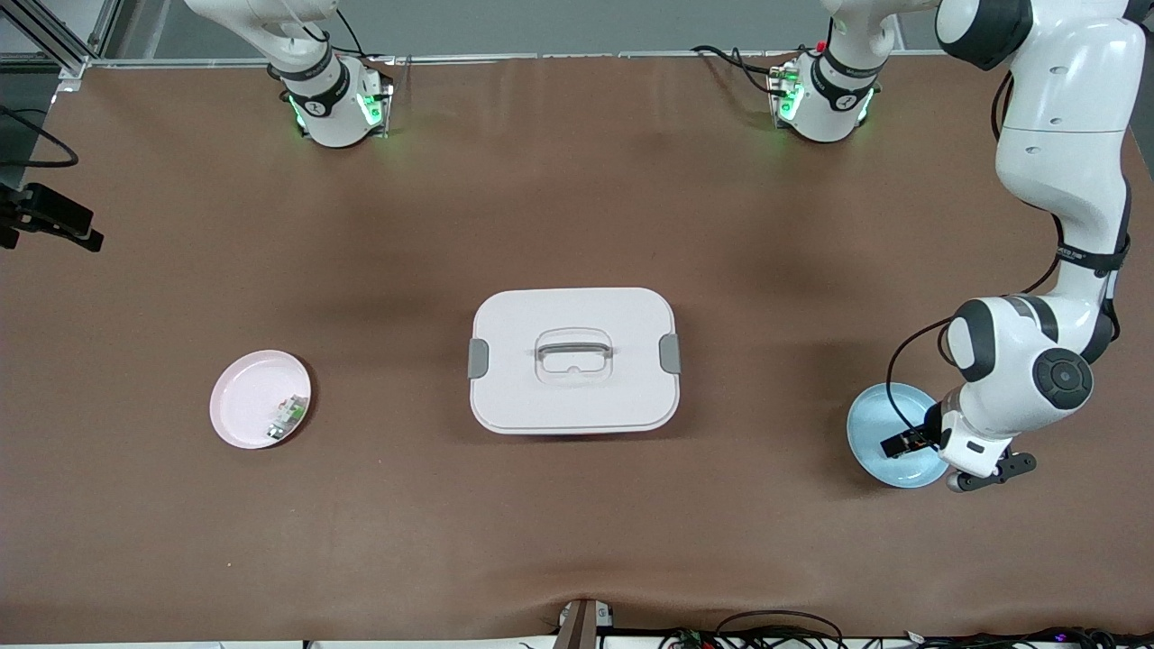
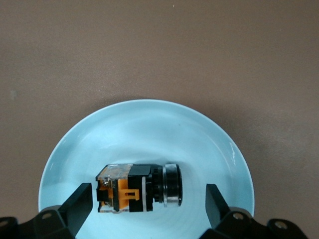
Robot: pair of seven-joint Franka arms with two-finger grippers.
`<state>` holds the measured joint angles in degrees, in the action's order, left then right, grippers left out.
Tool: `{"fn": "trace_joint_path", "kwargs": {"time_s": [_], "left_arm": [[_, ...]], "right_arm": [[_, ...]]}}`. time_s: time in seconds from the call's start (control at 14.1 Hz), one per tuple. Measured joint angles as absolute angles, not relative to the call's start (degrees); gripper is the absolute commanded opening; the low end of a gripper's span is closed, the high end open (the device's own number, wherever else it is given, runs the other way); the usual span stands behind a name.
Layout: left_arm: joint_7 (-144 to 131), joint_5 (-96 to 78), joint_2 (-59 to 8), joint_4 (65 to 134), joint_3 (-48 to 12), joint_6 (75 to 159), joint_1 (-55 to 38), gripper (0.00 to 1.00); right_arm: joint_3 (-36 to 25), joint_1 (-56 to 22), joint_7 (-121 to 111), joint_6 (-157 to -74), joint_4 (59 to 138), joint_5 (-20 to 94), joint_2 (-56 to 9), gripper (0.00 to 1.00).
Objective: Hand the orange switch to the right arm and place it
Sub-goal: 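Lower the left gripper onto the orange switch on the blue plate, then close the left gripper on the orange switch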
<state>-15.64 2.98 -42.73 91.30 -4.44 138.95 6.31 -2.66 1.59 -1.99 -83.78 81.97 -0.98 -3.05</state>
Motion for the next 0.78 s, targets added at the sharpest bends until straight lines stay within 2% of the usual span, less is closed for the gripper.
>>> {"fn": "trace_joint_path", "kwargs": {"time_s": [0.5,0.64,0.78], "left_arm": [[-15.4,3.0,-43.9,91.2,-3.9,139.7,6.4,1.0],[-15.4,3.0,-43.9,91.2,-3.9,140.3,6.4,0.67],[-15.4,3.0,-43.9,91.2,-3.9,140.4,6.4,0.4]], "right_arm": [[-2.7,1.6,-2.0,-82.4,82.0,-1.0,-3.4,1.0],[-2.7,1.6,-2.0,-82.4,82.0,-1.0,-3.4,1.0],[-2.7,1.6,-2.0,-82.4,82.0,-1.0,-3.4,1.0]]}}
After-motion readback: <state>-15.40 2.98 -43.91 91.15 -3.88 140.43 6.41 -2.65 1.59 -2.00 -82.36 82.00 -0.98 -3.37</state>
